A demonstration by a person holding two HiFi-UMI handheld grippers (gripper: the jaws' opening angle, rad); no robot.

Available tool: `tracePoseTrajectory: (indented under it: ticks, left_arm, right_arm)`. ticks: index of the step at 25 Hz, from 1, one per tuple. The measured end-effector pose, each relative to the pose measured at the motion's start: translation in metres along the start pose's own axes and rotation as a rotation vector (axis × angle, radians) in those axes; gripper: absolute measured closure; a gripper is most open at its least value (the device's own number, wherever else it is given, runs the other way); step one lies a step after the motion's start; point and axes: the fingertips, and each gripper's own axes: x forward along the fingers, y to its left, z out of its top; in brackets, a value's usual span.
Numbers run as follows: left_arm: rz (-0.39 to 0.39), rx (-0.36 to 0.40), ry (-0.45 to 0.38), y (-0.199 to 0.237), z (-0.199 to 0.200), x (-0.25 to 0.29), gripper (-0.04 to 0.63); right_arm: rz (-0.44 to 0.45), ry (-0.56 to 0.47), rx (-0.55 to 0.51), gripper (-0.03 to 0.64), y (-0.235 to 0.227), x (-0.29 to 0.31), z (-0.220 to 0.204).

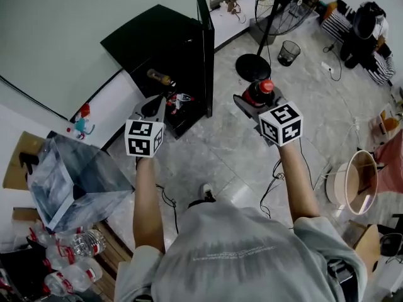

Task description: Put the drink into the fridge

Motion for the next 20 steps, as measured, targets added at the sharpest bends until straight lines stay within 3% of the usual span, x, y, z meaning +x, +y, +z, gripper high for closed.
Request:
tracePoseTrajectory:
  ticks: [11,20]
  left_arm:
    - [-0.018,-0.024,0.073,0.061,-0.031,0.046,0.578]
    - [-0.050,-0.106,0.139,0.057,-0.084,0.069,0.578]
  right_arm:
    - [0.049,0.061,0.022,0.311,-0.001,0.103,-0.007]
    - [0.131,0.090,0.020,0.311,0.002,0.187,-0.040]
